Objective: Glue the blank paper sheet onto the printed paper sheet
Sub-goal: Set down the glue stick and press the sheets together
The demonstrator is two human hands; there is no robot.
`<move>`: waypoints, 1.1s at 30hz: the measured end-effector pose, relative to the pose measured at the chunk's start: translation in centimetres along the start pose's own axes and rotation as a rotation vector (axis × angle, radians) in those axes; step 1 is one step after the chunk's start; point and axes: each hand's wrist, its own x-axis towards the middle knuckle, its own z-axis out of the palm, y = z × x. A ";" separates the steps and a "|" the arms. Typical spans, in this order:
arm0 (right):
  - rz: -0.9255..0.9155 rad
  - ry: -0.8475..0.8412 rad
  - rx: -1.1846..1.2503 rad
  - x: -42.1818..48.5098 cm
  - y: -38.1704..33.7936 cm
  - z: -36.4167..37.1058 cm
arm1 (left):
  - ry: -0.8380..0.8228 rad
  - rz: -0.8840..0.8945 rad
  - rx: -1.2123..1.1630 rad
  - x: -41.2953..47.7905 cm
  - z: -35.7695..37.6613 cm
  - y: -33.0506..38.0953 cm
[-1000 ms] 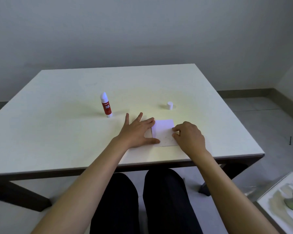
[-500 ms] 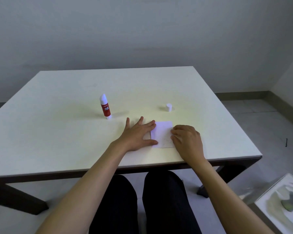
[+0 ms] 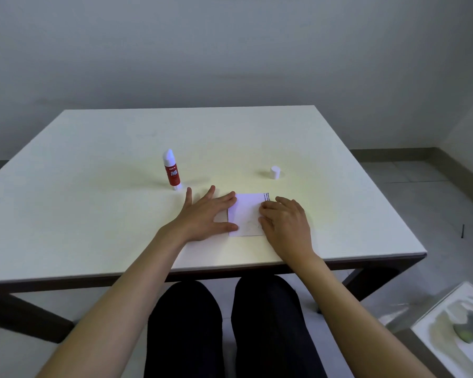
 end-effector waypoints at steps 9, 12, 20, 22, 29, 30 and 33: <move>0.123 -0.004 0.150 0.1 0.0 -0.4 | 0.009 0.027 -0.024 0.3 0.1 0.1; 0.137 0.008 0.179 0.0 0.2 -0.7 | 0.004 0.040 -0.023 0.7 0.2 0.8; 0.144 0.032 0.191 -0.3 0.9 -0.7 | -0.017 0.049 -0.035 1.3 0.5 1.3; 0.130 0.034 0.190 -0.4 1.1 -0.7 | -0.009 0.050 -0.041 1.2 0.6 1.3; 0.098 0.044 0.176 0.0 1.0 -0.5 | 0.007 0.041 -0.057 1.0 0.5 0.9; 0.098 0.045 0.171 0.1 1.0 -0.4 | 0.005 0.039 -0.058 1.0 0.5 0.9; 0.104 0.060 0.178 0.2 1.2 -0.3 | -0.008 0.038 -0.064 0.9 0.5 0.8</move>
